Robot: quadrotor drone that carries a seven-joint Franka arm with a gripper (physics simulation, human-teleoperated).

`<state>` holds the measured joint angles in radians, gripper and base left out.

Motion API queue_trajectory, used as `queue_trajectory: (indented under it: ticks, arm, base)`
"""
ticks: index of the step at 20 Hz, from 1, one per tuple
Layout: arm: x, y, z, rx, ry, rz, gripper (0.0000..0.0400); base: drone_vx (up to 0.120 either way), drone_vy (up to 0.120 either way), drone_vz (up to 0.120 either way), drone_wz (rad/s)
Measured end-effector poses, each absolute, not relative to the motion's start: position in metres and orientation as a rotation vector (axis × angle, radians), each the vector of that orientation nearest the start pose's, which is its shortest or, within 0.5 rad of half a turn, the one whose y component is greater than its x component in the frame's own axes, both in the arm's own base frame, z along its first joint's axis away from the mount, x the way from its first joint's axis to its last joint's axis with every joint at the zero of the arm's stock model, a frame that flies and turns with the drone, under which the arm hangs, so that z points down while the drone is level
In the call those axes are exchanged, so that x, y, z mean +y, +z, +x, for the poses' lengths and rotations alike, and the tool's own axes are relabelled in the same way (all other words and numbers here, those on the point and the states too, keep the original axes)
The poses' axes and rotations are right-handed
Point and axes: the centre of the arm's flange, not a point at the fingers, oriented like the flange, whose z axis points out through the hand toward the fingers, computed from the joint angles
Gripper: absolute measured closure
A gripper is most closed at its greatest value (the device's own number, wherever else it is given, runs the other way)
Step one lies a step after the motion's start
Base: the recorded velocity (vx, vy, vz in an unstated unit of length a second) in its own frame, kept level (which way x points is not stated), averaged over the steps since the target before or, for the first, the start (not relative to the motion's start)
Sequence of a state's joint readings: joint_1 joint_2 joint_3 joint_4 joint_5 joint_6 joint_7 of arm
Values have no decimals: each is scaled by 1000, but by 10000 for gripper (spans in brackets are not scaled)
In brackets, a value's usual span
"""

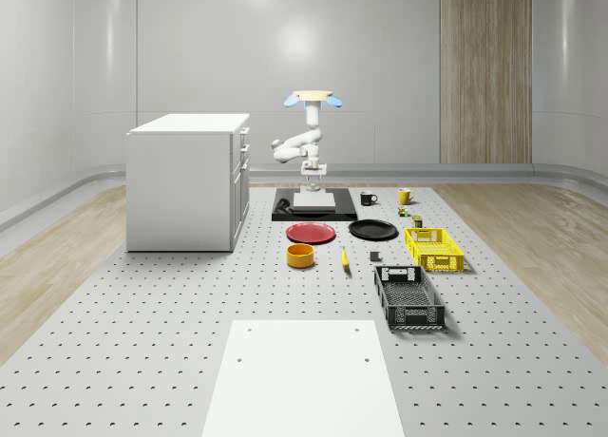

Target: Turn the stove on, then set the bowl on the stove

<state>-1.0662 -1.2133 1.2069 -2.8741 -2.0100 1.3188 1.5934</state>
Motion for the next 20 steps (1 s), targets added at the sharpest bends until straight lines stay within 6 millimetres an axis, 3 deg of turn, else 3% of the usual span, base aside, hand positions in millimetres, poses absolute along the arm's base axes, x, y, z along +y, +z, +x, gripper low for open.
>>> queue_trajectory:
  ticks: [10, 20]
  arm:
    - [0, 546, 307, -2, 785, 0, 0]
    - [0, 562, 312, -2, 785, 0, 0]
  base:
    - [0, 0, 0, 0]
    - [0, 0, 0, 0]
